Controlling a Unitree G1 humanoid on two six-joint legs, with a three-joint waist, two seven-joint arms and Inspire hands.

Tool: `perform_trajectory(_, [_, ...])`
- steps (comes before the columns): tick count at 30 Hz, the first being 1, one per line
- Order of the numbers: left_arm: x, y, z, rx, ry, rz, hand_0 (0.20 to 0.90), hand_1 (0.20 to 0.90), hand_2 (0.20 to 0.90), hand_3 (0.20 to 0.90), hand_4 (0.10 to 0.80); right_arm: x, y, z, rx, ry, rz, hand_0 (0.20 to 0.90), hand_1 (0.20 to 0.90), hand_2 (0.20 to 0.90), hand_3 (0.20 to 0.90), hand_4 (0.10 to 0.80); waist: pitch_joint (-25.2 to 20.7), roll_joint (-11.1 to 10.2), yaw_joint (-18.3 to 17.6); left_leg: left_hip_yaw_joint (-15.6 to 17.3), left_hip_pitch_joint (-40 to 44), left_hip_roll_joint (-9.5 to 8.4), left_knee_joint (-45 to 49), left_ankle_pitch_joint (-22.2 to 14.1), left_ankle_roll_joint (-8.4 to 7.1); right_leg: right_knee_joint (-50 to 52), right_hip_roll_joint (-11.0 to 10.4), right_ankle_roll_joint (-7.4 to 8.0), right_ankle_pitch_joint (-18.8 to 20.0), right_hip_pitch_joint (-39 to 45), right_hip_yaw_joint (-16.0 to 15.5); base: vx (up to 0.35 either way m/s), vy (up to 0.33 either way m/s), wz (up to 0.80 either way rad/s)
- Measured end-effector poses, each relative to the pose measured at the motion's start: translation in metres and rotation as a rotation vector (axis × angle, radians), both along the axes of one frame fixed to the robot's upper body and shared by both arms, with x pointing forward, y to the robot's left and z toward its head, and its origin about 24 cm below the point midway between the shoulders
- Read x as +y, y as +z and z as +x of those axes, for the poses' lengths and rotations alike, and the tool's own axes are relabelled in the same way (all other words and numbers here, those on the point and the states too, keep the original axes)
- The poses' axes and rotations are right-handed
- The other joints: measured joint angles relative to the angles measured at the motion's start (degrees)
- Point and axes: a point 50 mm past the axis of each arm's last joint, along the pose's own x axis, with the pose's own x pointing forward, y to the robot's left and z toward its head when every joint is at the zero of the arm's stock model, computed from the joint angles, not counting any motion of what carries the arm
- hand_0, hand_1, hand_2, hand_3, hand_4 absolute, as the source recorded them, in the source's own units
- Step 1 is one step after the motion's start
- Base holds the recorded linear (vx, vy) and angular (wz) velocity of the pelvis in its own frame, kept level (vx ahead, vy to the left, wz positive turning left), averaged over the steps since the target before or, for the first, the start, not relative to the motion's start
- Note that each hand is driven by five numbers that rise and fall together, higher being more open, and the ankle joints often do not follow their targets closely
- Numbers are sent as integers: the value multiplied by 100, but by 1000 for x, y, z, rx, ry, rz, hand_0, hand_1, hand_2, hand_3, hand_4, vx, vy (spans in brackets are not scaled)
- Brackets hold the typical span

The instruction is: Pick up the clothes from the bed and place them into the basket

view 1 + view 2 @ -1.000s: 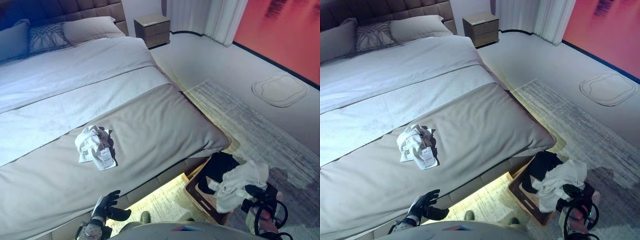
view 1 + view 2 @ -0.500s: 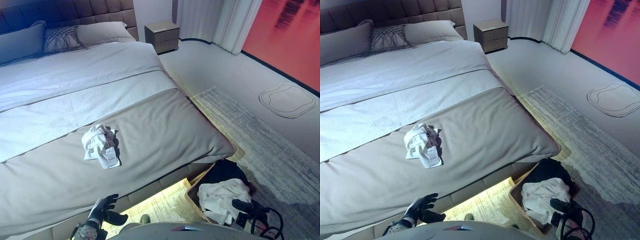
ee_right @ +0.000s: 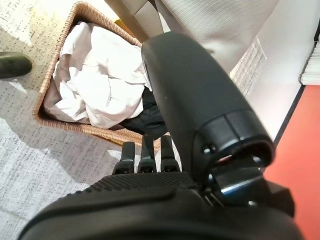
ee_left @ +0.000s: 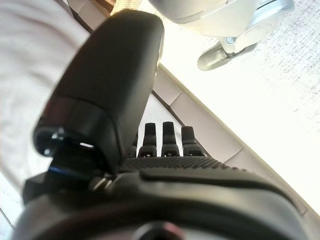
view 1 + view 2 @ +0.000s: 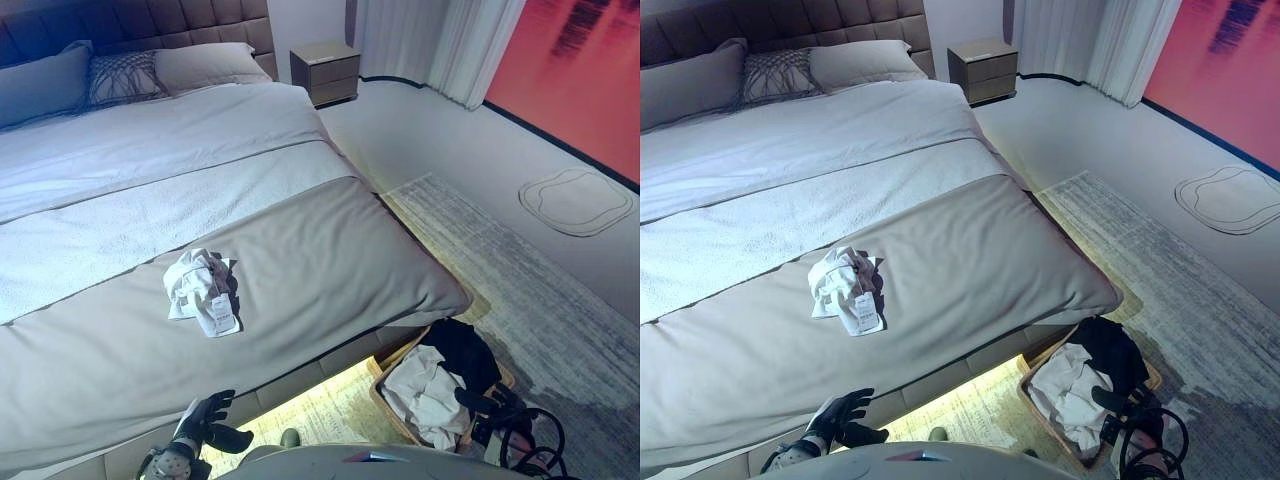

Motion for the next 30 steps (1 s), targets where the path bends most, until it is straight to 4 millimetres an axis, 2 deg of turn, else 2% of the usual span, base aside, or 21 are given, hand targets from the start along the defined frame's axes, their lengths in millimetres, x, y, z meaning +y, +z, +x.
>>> perform_trajectory(4, [0, 0, -1, -5, 1, -2, 900, 900, 900, 900, 800, 6, 3, 11, -40, 68, 14, 900, 900, 900, 900, 800, 2, -3, 51, -26, -17, -2, 0, 1, 0, 0, 4, 0, 0, 4, -10, 36, -13, 3])
perform_trajectory(12, [-7, -2, -2, -13, 30, -8, 900, 900, 900, 900, 800, 44, 30, 66, -277, 374, 40, 900, 900, 900, 900, 800, 111, -89, 127, -88, -31, -8, 0, -20, -19, -2, -7, -2, -1, 104, -185, 47, 90, 11])
perform_trajectory(13, [-8, -2, 2, -25, 29, -8, 900, 900, 900, 900, 800, 46, 35, 72, -306, 385, 40, 900, 900, 900, 900, 800, 170, -110, 149, -24, -58, -1, -1, -39, 0, 0, -32, -3, 1, 129, -259, 18, 233, 44])
perform_trajectory(15, [-9, 0, 12, -45, 21, -7, 900, 900, 900, 900, 800, 45, 39, 76, -330, 390, 30, 900, 900, 900, 900, 800, 274, -153, 146, 562, -155, 110, 27, -79, 47, 2, -120, -5, -1, 191, -579, 67, 299, 80])
perform_trajectory(16, [-10, 3, 24, -73, 13, -9, 900, 900, 900, 900, 800, 41, 42, 79, -334, 393, 19, 900, 900, 900, 900, 800, 349, -223, 154, 767, -294, 105, 189, -68, 53, 1, -214, -52, -37, 197, -818, 155, 339, 103])
perform_trajectory(17, [-14, 3, 31, -86, 10, -18, 900, 900, 900, 900, 800, 36, 47, 85, -347, 400, 4, 900, 900, 900, 900, 800, 422, -173, 149, 826, -383, 100, 281, -42, 82, 25, -253, -40, -48, 223, -947, 192, 307, 80])
perform_trajectory(19, [-15, 2, 28, -82, 14, -21, 900, 900, 900, 900, 800, 36, 54, 97, -385, 412, 2, 900, 900, 900, 900, 800, 497, -131, 205, 786, -345, -6, 243, 11, 150, 209, -358, 27, -100, 192, -932, 190, 273, 30])
perform_trajectory(21, [-13, 2, 25, -72, 19, -18, 900, 900, 900, 900, 800, 39, 60, 107, -413, 448, 6, 900, 900, 900, 900, 800, 536, -86, 211, 754, -135, -133, 27, 30, 209, 572, -524, 91, -156, 147, -830, 177, 283, 15])
perform_trajectory(23, [-13, 3, 28, -69, 21, -13, 900, 900, 900, 900, 800, 41, 63, 112, -419, 497, -2, 900, 900, 900, 900, 800, 631, 70, 201, 689, -10, -126, -3, -20, 330, 1520, -671, 124, -172, -165, -627, 150, 298, 17])
perform_trajectory(24, [-12, 3, 32, -72, 23, -11, 900, 900, 900, 900, 800, 42, 64, 113, -413, 520, -8, 900, 900, 900, 900, 800, 687, 151, 178, 637, 58, -117, 2, 8, 495, 2301, -779, 170, -213, -491, -418, 162, 202, 29])
perform_trajectory(25, [-9, 5, 36, -79, 24, -2, 900, 900, 900, 900, 800, 43, 62, 111, -399, 546, -4, 900, 900, 900, 900, 800, 704, 164, 142, 518, 84, -185, 9, 3, 641, 3290, -923, 225, -186, -964, -137, 203, 61, 46])
perform_trajectory(26, [-5, 7, 40, -83, 27, 9, 900, 900, 900, 900, 800, 44, 59, 108, -383, 562, 1, 900, 900, 900, 900, 800, 703, 142, 87, 399, 93, -256, 5, -5, 656, 3837, -991, 301, -264, -1273, 128, 233, -64, 63])
perform_trajectory(27, [-1, 9, 43, -93, 35, 21, 900, 900, 900, 900, 800, 45, 57, 106, -363, 582, 8, 900, 900, 900, 900, 800, 702, 120, 11, 252, 89, -305, 24, 1, 666, 3882, -931, 404, -338, -1415, 447, 203, -131, 69])
perform_trajectory(28, [2, 12, 46, -103, 38, 35, 900, 900, 900, 900, 800, 46, 55, 105, -348, 590, 15, 900, 900, 900, 900, 800, 718, 97, -36, 139, 93, -324, 28, 12, 672, 3520, -833, 448, -370, -1429, 604, 221, -240, 63])
perform_trajectory(30, [9, 13, 47, -106, 46, 55, 900, 900, 900, 900, 800, 48, 52, 103, -328, 619, 24, 900, 900, 900, 900, 800, 721, 55, -72, -40, 97, -350, 30, 31, 679, 2565, -627, 467, -369, -1387, 656, 197, -284, 43])
